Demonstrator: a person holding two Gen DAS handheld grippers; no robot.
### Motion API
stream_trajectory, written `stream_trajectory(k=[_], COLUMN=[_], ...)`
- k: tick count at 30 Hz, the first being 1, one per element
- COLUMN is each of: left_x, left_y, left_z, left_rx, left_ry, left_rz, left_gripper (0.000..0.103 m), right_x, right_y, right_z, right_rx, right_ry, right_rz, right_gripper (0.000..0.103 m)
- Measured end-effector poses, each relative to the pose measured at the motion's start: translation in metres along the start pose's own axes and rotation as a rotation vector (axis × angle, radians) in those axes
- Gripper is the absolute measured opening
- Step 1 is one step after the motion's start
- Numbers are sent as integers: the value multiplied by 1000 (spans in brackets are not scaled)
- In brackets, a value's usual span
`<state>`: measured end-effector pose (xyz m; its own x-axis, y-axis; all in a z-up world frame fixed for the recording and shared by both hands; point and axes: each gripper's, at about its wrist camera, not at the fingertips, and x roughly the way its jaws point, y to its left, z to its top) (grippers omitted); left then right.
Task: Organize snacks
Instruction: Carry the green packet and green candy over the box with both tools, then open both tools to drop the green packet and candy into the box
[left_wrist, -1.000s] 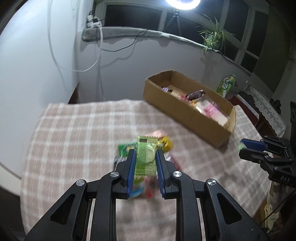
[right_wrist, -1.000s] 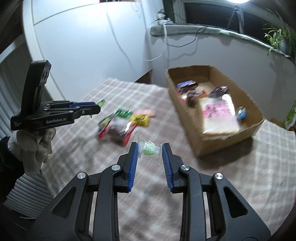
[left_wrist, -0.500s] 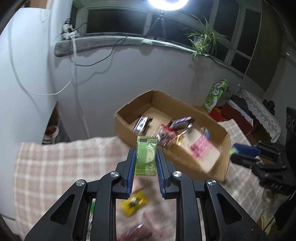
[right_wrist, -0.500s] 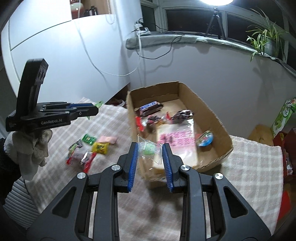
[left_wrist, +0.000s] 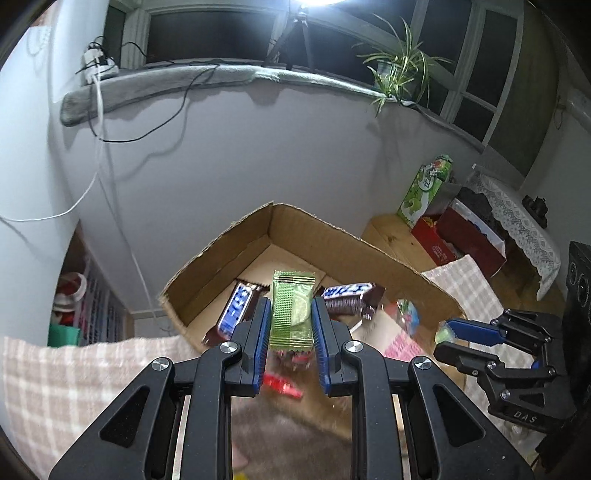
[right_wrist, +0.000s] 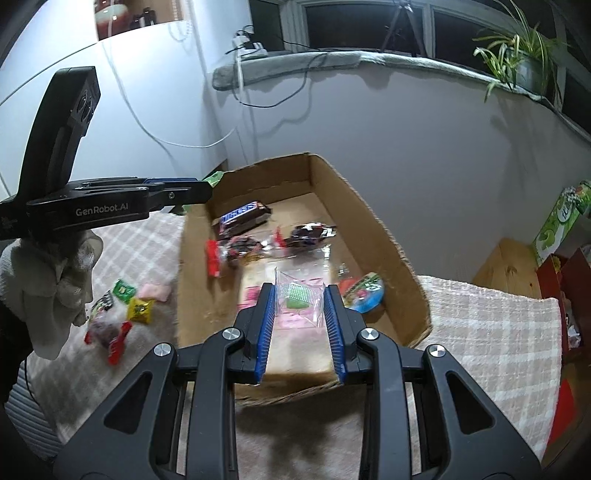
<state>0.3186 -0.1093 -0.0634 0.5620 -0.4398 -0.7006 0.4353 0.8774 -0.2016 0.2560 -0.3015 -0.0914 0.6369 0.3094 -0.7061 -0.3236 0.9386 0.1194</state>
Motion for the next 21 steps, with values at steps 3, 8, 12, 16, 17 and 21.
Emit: stream_trajectory(k=[3,8,12,16,17,21], left_x=[14,29,37,41,42,41], left_y=[-1,-3,-7,-11,-12,-12], left_z=[7,15,19,21,22,24], left_rx=[0,-4,0,9,8,-1], left_ry=[13,25,36,40,42,40], left_rz=[1,5,5,10,11,15], left_gripper=[20,20,20,21,21,26], right_x=[5,11,16,17,17,17], right_y=[-9,-16,-19,-20,-21,-20], right_z=[2,3,5,5,5,4], right_rx=[12,15,12,17,17,13], right_ry=[3,8,12,14,16,13], right_rz=[-4,-5,-7,-1,2,1], right_gripper=[28,28,28,28,28,31])
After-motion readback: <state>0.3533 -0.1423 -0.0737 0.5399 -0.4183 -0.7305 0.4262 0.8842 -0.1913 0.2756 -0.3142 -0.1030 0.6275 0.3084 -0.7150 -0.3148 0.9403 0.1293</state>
